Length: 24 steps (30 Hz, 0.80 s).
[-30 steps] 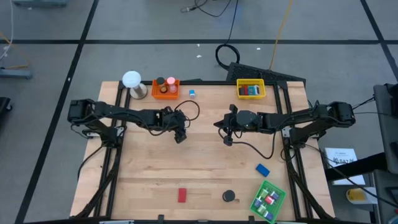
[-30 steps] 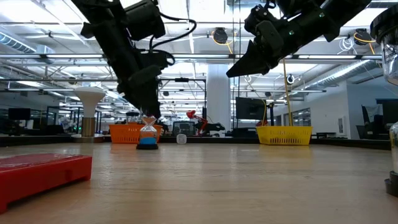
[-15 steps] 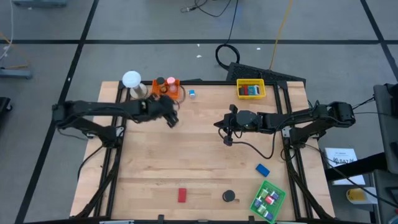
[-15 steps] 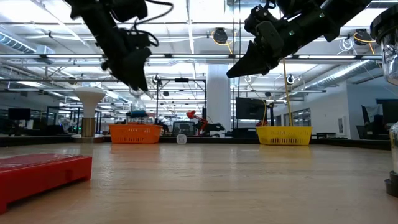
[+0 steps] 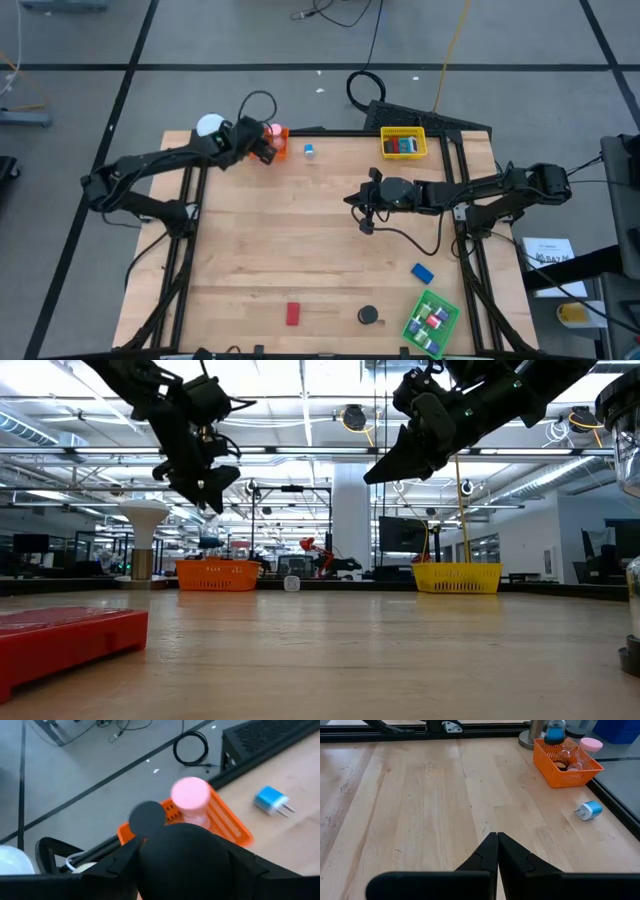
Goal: Pick & Place Office items
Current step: Put the black hourglass into the orange basket
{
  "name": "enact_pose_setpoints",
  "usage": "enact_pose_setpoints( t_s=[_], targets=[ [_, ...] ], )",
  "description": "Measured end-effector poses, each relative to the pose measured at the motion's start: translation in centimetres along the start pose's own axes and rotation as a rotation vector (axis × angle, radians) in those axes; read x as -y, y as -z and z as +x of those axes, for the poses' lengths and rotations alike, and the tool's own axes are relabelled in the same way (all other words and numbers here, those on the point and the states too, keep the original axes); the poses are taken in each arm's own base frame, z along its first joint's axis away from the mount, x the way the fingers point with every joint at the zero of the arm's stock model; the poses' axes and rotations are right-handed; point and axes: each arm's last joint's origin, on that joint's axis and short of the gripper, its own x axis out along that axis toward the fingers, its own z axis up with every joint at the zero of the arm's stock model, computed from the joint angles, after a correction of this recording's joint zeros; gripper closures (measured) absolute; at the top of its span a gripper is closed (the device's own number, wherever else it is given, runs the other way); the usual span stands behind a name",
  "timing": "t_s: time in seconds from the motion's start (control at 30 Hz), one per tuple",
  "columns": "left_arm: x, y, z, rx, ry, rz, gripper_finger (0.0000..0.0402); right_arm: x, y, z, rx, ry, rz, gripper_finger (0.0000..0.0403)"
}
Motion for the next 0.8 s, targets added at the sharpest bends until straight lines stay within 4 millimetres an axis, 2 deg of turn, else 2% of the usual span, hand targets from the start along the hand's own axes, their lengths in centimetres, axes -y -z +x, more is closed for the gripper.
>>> enact_pose_setpoints(
  t_s=[0.17,0.57,0.8],
  targets=[
    [-0.7,-0.3,1.4,-0.004,0.015,-0.027,0.0197,0.0,0.0,0.0,-0.002,0.000,-0.004,0.0403],
    [0.3,0.3,4.1,-0.028,0.006,-0.010,0.0197,0.0,0.0,0.0,-0.002,0.000,-0.001,0.0403],
    [-0.3,0.9,5.2,-0.084,-0.022,-0.031,0.0197,0.0,0.0,0.0,-0.003,0.000,-0.002,0.0403]
  ],
)
